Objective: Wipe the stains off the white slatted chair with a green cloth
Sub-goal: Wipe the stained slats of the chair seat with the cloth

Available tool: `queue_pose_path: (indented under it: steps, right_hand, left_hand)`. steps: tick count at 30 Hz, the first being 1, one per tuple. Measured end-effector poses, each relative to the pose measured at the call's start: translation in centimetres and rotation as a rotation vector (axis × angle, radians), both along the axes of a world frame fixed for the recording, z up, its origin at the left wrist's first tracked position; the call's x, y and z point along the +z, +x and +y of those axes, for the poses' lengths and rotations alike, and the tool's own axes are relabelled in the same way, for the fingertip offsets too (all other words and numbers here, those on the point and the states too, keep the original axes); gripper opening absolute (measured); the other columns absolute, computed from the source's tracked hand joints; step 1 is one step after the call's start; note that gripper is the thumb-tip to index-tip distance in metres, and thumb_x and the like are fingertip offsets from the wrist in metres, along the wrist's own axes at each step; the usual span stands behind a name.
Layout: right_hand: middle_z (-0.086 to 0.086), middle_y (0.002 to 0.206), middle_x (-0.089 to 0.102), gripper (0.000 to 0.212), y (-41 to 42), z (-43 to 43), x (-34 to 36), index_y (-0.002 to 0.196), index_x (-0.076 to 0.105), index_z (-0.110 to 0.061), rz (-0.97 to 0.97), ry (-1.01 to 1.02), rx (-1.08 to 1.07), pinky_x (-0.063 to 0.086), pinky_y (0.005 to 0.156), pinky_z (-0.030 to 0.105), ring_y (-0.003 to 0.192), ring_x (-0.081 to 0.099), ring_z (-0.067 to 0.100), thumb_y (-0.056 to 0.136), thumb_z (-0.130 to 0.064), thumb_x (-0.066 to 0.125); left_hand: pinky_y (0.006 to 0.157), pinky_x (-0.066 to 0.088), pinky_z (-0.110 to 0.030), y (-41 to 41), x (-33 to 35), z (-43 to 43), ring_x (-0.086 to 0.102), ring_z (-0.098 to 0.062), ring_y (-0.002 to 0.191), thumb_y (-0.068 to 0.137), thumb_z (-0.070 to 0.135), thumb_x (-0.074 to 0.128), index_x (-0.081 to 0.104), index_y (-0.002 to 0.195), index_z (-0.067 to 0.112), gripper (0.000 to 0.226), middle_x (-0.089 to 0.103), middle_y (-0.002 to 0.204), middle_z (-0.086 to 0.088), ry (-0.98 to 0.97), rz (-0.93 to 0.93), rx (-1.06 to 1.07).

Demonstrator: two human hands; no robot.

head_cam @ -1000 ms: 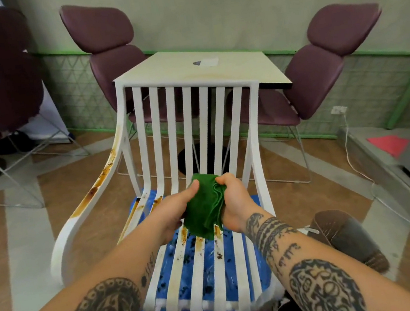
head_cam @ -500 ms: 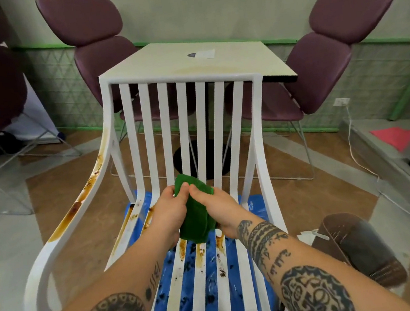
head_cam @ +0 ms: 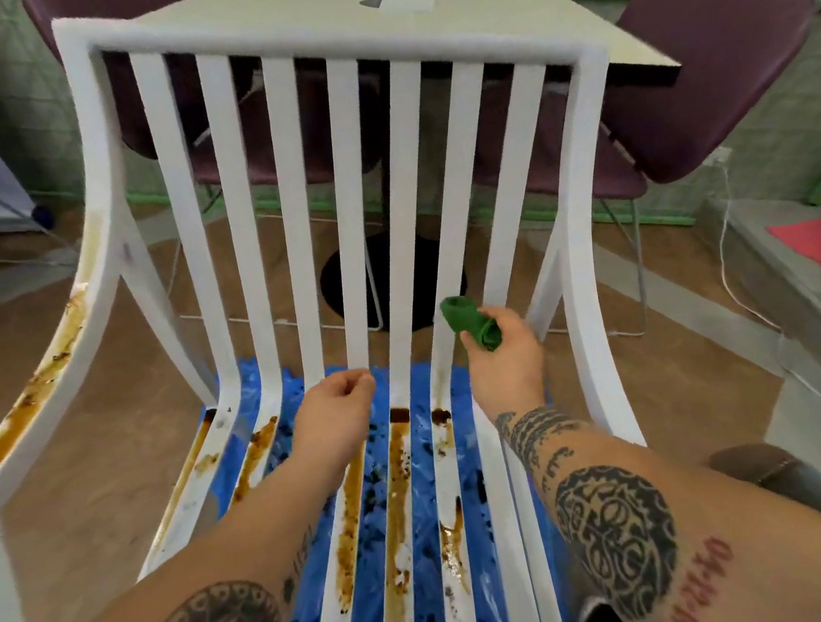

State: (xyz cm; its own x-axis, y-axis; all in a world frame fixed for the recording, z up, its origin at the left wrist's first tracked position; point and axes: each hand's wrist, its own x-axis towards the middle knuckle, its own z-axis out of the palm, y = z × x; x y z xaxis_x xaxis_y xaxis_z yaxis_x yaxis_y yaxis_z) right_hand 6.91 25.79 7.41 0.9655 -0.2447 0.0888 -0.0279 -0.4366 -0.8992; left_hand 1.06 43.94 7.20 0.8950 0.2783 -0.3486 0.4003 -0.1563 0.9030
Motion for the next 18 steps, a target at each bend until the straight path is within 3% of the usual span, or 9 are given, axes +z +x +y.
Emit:
queue_pose_path:
  steps: [3, 6, 12, 15, 18]
  right_hand:
    - [0.001, 0.118, 0.059, 0.041, 2.5, 0.2, -2.8, 0.127, 0.067, -0.025, -0.019, -0.32, 0.126, 0.052, 0.096, 0.039, 0.109, 0.06, 0.026, 0.092, -0.006, 0.062]
    - [0.001, 0.117, 0.056, 0.046, 3.7, 0.5, -4.7, 0.128, 0.066, -0.03, -0.033, -0.474, 0.182, 0.053, 0.091, 0.043, 0.108, 0.059, 0.028, 0.089, -0.005, 0.059]
    - [0.009, 0.106, 0.049, 0.052, 3.6, -0.3, -6.5, 0.135, 0.062, -0.024, 0.01, -0.72, 0.345, 0.047, 0.076, 0.04, 0.096, 0.056, 0.037, 0.088, -0.002, 0.059]
    - [0.008, 0.113, 0.05, 0.053, 2.6, 0.3, -7.3, 0.137, 0.058, -0.026, 0.127, -0.789, 0.336, 0.045, 0.079, 0.038, 0.101, 0.058, 0.035, 0.09, -0.001, 0.057]
    - [0.008, 0.118, 0.055, 0.05, 1.9, 1.0, -7.2, 0.135, 0.058, -0.026, 0.248, -0.837, 0.358, 0.055, 0.083, 0.042, 0.103, 0.063, 0.035, 0.092, -0.001, 0.056]
  left_hand:
    - [0.075, 0.059, -0.039, 3.8, -1.3, -0.8, 0.067, -0.016, 0.092, 0.104, 0.036, 0.049, 0.056, 0.139, 0.02, 0.039, 0.067, 0.107, 0.0, 0.027, 0.037, -0.099]
    - [0.06, 0.049, -0.03, 6.3, -2.3, -1.7, 0.067, -0.016, 0.09, 0.106, 0.038, 0.041, 0.04, 0.15, 0.021, 0.047, 0.057, 0.132, -0.005, 0.037, 0.063, -0.18]
    - [0.066, 0.044, -0.032, 7.8, -3.4, -2.3, 0.063, -0.033, 0.101, 0.106, 0.051, 0.032, 0.038, 0.151, 0.031, 0.05, 0.058, 0.113, -0.004, 0.061, 0.051, -0.247]
    - [0.073, 0.049, -0.035, 7.8, -3.4, -2.4, 0.065, -0.032, 0.102, 0.104, 0.058, 0.025, 0.042, 0.147, 0.026, 0.056, 0.058, 0.125, -0.006, 0.116, 0.045, -0.259]
    - [0.064, 0.049, -0.03, 7.5, -2.9, -2.2, 0.068, -0.024, 0.088, 0.102, 0.063, 0.023, 0.04, 0.148, 0.029, 0.06, 0.054, 0.121, 0.0, 0.09, 0.08, -0.259]
